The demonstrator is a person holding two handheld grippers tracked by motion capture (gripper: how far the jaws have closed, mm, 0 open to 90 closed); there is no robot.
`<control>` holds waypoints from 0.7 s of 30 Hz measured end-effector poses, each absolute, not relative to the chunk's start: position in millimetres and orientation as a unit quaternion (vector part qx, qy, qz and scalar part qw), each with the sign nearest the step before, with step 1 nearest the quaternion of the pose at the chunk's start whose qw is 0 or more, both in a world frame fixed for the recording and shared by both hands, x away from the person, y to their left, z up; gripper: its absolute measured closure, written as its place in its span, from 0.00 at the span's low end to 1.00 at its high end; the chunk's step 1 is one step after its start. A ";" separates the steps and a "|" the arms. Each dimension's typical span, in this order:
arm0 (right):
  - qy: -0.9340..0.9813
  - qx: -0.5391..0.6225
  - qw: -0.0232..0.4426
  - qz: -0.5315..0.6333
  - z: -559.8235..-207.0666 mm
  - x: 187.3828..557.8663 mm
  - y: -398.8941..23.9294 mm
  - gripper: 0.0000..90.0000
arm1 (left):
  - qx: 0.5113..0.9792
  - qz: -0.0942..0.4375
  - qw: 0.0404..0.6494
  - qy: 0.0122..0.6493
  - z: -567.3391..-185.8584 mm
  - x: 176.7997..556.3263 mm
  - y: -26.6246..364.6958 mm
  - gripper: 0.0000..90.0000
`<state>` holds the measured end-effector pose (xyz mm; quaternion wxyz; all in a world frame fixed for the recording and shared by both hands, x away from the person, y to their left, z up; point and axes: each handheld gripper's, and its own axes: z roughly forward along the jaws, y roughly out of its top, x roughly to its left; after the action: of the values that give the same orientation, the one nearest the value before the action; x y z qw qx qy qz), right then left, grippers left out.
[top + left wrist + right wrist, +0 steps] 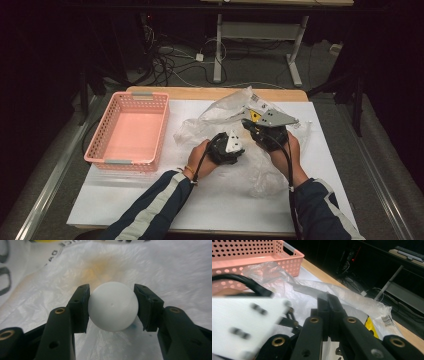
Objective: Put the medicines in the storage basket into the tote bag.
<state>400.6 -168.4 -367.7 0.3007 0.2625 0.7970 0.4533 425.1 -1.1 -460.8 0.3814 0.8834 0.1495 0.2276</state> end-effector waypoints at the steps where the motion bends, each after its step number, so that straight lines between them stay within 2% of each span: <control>1: 0.797 0.262 0.301 0.453 -367.7 400.8 -168.9 1.00 | 0.883 0.226 0.381 0.153 -460.8 426.8 -1.5 0.53; 5: 0.797 0.264 0.302 0.452 -367.7 401.5 -170.3 1.00 | 0.879 0.223 0.384 0.172 -460.3 426.2 -0.1 0.53; 8: 0.795 0.268 0.302 0.452 -368.3 402.3 -171.7 1.00 | 0.872 0.234 0.392 0.178 -454.2 418.1 3.3 0.41; 9: 0.795 0.269 0.303 0.451 -368.6 402.9 -172.4 1.00 | 0.869 0.237 0.397 0.179 -451.9 413.6 4.0 0.40; 11: 0.796 0.272 0.302 0.449 -369.4 403.8 -173.2 1.00 | 0.864 0.254 0.401 0.169 -446.7 402.1 6.2 0.33; 19: 0.800 0.275 0.297 0.442 -372.2 406.1 -176.5 1.00 | 0.859 0.286 0.415 0.094 -410.8 349.3 37.6 0.32; 21: 0.801 0.276 0.295 0.441 -372.6 405.1 -176.6 1.00 | 0.842 0.317 0.425 0.098 -399.9 339.2 55.5 0.26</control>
<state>405.1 -176.6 -372.6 0.2953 0.2759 0.8014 0.4409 339.2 55.5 -399.9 0.4253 0.8419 0.0977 0.3174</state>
